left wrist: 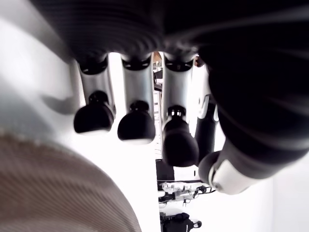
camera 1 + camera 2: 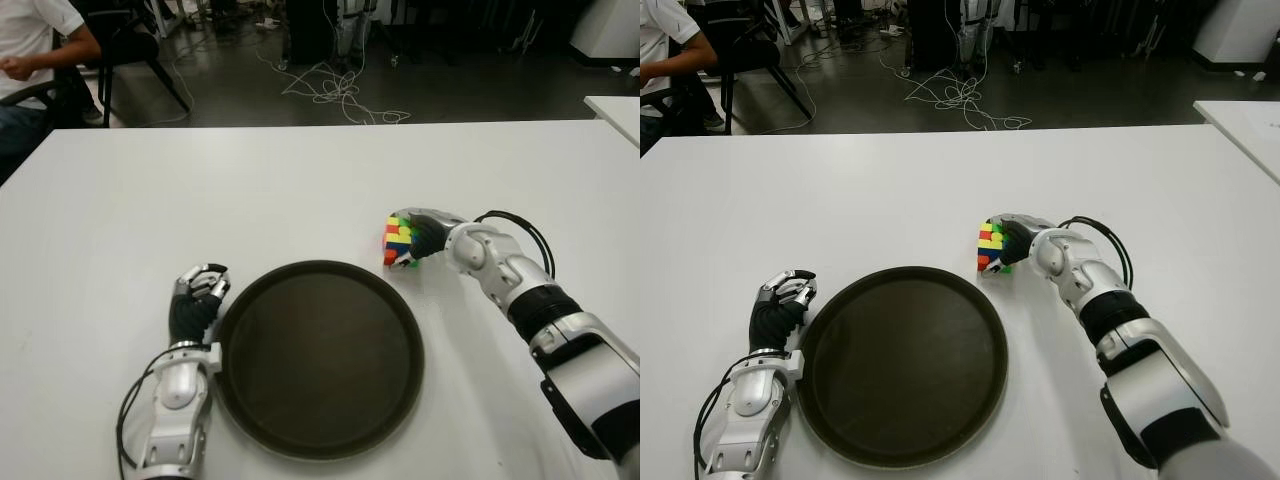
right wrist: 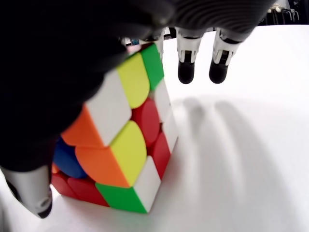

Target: Pick up the Rubik's Cube and put it in the plate

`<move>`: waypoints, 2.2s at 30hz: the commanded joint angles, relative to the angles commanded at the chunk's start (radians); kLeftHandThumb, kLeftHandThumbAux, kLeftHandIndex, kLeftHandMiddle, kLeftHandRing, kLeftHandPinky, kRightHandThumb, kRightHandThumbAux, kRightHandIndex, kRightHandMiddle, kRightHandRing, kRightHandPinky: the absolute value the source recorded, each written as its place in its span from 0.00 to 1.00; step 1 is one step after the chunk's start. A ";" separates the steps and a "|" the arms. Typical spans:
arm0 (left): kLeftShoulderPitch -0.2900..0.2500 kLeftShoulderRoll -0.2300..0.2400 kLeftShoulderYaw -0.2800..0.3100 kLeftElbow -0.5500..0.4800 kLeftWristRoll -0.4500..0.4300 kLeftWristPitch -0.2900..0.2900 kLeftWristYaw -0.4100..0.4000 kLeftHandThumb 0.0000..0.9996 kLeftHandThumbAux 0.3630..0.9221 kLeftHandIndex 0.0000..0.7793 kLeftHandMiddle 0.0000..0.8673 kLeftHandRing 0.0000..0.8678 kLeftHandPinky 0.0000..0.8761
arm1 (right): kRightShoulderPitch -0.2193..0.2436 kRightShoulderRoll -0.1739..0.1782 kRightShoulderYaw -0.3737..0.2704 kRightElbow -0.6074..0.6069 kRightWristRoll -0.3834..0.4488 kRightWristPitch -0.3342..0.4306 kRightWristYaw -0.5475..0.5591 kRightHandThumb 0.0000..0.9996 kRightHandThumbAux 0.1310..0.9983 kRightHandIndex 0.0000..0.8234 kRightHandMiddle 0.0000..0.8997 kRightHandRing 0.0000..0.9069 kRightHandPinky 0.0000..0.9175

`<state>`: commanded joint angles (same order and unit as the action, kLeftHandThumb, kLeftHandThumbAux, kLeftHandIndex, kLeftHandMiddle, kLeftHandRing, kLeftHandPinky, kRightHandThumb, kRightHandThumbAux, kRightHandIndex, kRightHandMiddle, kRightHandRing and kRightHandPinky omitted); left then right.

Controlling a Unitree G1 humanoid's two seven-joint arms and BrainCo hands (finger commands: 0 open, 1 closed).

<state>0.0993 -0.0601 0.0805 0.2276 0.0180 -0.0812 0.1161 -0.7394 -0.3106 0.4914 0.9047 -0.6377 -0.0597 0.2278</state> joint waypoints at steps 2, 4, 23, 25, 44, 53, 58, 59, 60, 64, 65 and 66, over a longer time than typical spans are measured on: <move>0.000 0.000 0.000 -0.001 0.001 0.001 0.002 0.71 0.61 0.57 0.93 0.96 0.93 | 0.001 0.001 0.001 0.001 0.000 0.001 -0.001 0.00 0.58 0.00 0.00 0.00 0.00; 0.001 0.001 -0.001 -0.001 0.003 0.000 0.003 0.71 0.61 0.57 0.94 0.96 0.93 | 0.004 0.004 -0.003 0.004 0.004 0.001 -0.006 0.00 0.60 0.00 0.00 0.00 0.00; -0.009 0.013 0.004 0.027 -0.009 -0.020 -0.016 0.71 0.61 0.57 0.94 0.96 0.93 | 0.014 0.010 -0.010 0.003 0.017 0.028 -0.014 0.00 0.57 0.00 0.00 0.00 0.00; -0.011 0.015 0.005 0.031 -0.011 -0.020 -0.018 0.71 0.61 0.57 0.94 0.96 0.93 | 0.015 0.010 -0.011 0.000 0.018 0.030 -0.013 0.00 0.56 0.00 0.00 0.00 0.00; -0.010 0.002 0.014 0.031 -0.027 -0.034 -0.015 0.71 0.61 0.57 0.94 0.96 0.93 | 0.041 0.015 -0.044 -0.046 0.024 0.062 -0.093 0.00 0.71 0.16 0.15 0.16 0.19; -0.010 0.007 0.006 0.027 -0.009 -0.032 -0.008 0.71 0.61 0.57 0.94 0.96 0.93 | 0.055 0.030 -0.055 -0.024 0.012 0.045 -0.280 0.05 0.85 0.55 0.53 0.58 0.57; -0.010 0.004 0.004 0.021 -0.008 -0.020 -0.003 0.71 0.61 0.57 0.93 0.95 0.93 | 0.051 0.036 -0.057 -0.005 0.015 0.039 -0.333 0.09 0.89 0.61 0.62 0.65 0.64; -0.010 0.004 0.004 0.019 -0.007 -0.018 -0.001 0.71 0.61 0.57 0.93 0.95 0.93 | 0.050 0.037 -0.057 0.000 0.017 0.038 -0.339 0.10 0.89 0.62 0.63 0.65 0.64; -0.010 0.004 0.003 0.018 -0.006 -0.016 0.000 0.71 0.61 0.57 0.93 0.95 0.93 | 0.048 0.038 -0.058 0.005 0.018 0.038 -0.344 0.11 0.89 0.63 0.64 0.66 0.65; -0.008 0.004 0.002 0.013 0.001 -0.010 0.006 0.71 0.61 0.57 0.93 0.95 0.93 | 0.045 0.045 -0.058 0.019 0.017 0.032 -0.376 0.12 0.90 0.64 0.66 0.68 0.67; -0.008 0.004 0.001 0.012 0.001 -0.009 0.006 0.71 0.61 0.57 0.93 0.95 0.93 | 0.044 0.046 -0.057 0.022 0.016 0.032 -0.381 0.12 0.90 0.64 0.66 0.68 0.67; -0.007 0.004 0.000 0.011 0.002 -0.009 0.007 0.71 0.61 0.57 0.93 0.95 0.93 | 0.043 0.047 -0.057 0.023 0.016 0.032 -0.384 0.11 0.91 0.63 0.66 0.68 0.66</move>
<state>0.0924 -0.0564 0.0808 0.2384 0.0196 -0.0902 0.1229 -0.6960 -0.2639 0.4345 0.9281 -0.6216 -0.0273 -0.1562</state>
